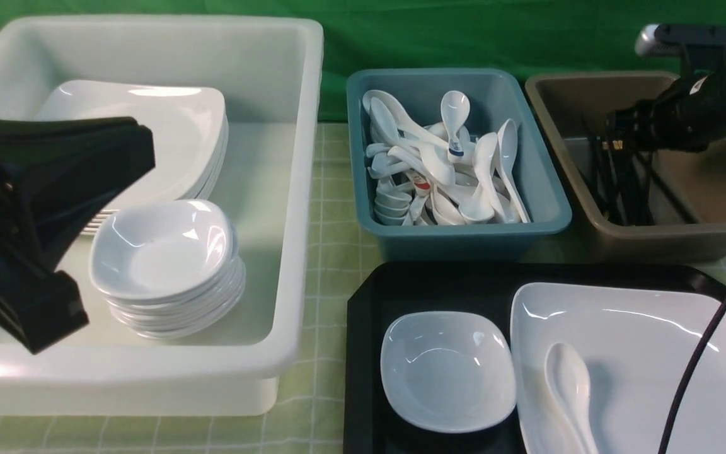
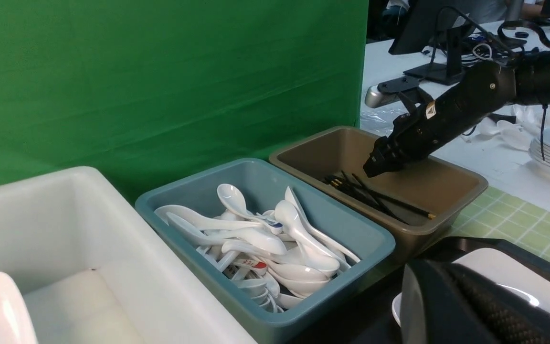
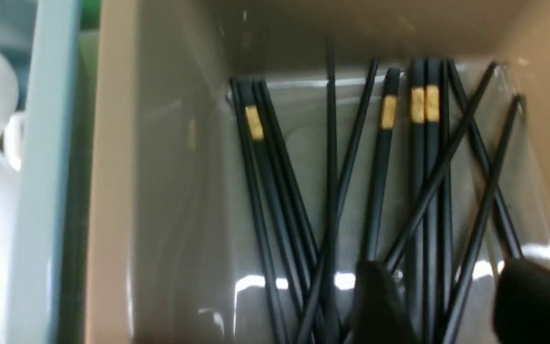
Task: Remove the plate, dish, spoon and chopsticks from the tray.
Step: Use the right arm to put the chopsticks into the small storage box on the right, then use the right arm to grab a soup spoon from the plate
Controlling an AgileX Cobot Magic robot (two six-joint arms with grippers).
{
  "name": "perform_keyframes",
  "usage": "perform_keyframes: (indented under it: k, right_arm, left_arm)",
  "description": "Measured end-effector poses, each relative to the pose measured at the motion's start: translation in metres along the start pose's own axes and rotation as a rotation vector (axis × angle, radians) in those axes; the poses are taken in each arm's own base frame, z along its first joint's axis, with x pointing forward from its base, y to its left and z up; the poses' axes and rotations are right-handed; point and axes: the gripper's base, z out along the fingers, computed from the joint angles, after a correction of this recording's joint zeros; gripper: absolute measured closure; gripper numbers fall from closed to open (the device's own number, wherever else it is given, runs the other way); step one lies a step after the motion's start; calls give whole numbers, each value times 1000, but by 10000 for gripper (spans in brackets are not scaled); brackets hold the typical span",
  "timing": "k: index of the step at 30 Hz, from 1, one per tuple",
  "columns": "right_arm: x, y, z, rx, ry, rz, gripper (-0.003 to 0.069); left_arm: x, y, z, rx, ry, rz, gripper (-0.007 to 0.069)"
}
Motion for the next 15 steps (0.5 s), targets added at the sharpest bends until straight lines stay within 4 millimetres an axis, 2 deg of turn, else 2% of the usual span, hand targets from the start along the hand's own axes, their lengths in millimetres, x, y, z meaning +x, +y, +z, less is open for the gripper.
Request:
perform_keyframes:
  k: [2, 3, 4, 7, 9, 10, 15]
  right_arm:
    - [-2, 1, -17, -2, 33, -1, 243]
    - [-3, 3, -32, -6, 59, -4, 241]
    - [-4, 3, -35, -6, 64, -4, 241]
    - [1, 20, -94, -30, 172, -38, 265]
    - [25, 44, -128, -67, 259, -93, 277]
    - [43, 57, -139, -89, 310, -131, 279]
    - [125, 93, -155, -151, 470, -238, 279]
  left_arm:
    - [0, 0, 0, 1, 2, 0, 613]
    - [0, 0, 0, 2, 2, 0, 613]
    - [0, 0, 0, 2, 4, 1, 613]
    - [2, -1, 0, 9, 19, 12, 613]
    - [2, -1, 0, 11, 24, 18, 613]
    - [2, -1, 0, 9, 26, 26, 613]
    - [3, 0, 0, 2, 31, 55, 613]
